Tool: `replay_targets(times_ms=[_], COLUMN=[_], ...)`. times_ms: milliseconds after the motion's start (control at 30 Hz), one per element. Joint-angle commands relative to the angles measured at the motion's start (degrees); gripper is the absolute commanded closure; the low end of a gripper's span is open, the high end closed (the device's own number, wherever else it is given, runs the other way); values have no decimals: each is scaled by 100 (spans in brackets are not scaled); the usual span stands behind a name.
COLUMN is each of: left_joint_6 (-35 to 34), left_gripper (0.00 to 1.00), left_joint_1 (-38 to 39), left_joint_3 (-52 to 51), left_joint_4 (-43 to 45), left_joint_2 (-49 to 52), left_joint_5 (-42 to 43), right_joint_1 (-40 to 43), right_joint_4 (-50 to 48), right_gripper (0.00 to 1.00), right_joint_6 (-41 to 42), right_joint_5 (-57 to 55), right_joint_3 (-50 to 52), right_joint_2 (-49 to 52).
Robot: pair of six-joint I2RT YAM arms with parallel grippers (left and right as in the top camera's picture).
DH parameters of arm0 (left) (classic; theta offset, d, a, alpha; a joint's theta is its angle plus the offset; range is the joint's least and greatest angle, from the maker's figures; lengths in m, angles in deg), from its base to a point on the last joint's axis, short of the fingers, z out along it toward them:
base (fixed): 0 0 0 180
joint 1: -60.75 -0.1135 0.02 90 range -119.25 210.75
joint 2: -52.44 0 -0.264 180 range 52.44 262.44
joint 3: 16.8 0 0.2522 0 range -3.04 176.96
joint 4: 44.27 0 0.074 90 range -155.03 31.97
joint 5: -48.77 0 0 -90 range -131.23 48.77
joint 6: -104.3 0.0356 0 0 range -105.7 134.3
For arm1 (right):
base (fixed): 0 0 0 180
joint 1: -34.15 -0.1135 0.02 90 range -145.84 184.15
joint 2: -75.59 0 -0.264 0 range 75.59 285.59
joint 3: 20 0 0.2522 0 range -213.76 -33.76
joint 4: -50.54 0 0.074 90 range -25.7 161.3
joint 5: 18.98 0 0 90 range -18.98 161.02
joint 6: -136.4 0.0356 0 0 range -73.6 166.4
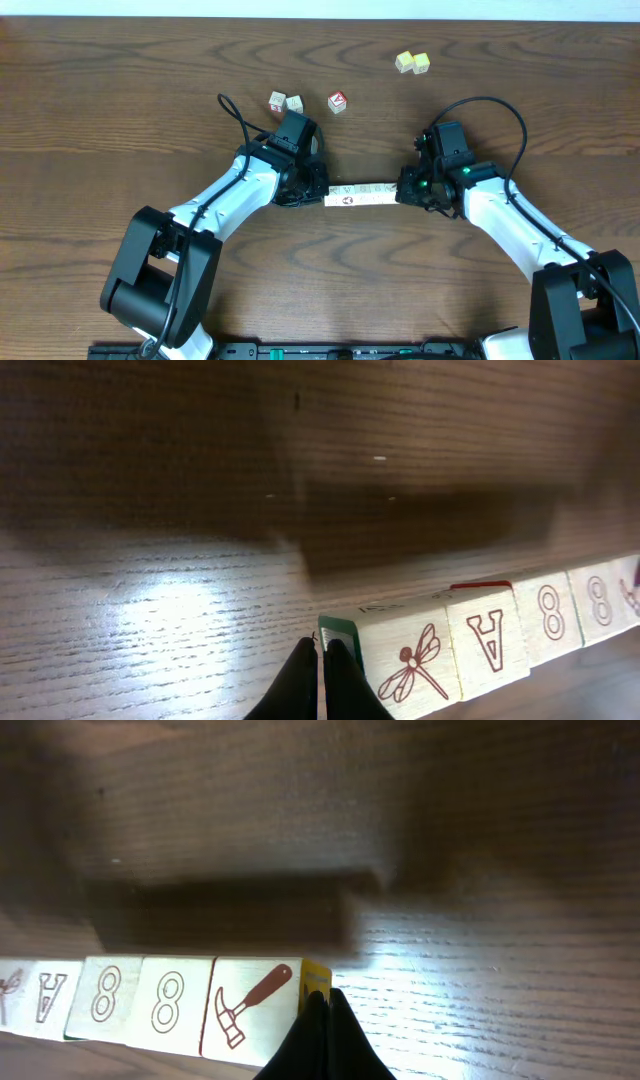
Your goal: Lift 5 blocks
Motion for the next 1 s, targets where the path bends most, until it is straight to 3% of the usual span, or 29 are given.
replay_targets(times_ms=[0,967], left_joint_6=[-68,-68], left_gripper=[93,93], left_joint_1=[260,289], left_joint_3=[96,96], left_joint_4=[197,179], left_joint_2=[7,9], left_joint_5=[933,874], right_joint_1=[-404,-407], right_joint_4=[-140,-195], right_gripper=[99,99], right_joint_6=[122,122], right_joint_5=[1421,1263], right_joint_3=[2,83], right_joint_2=[7,7])
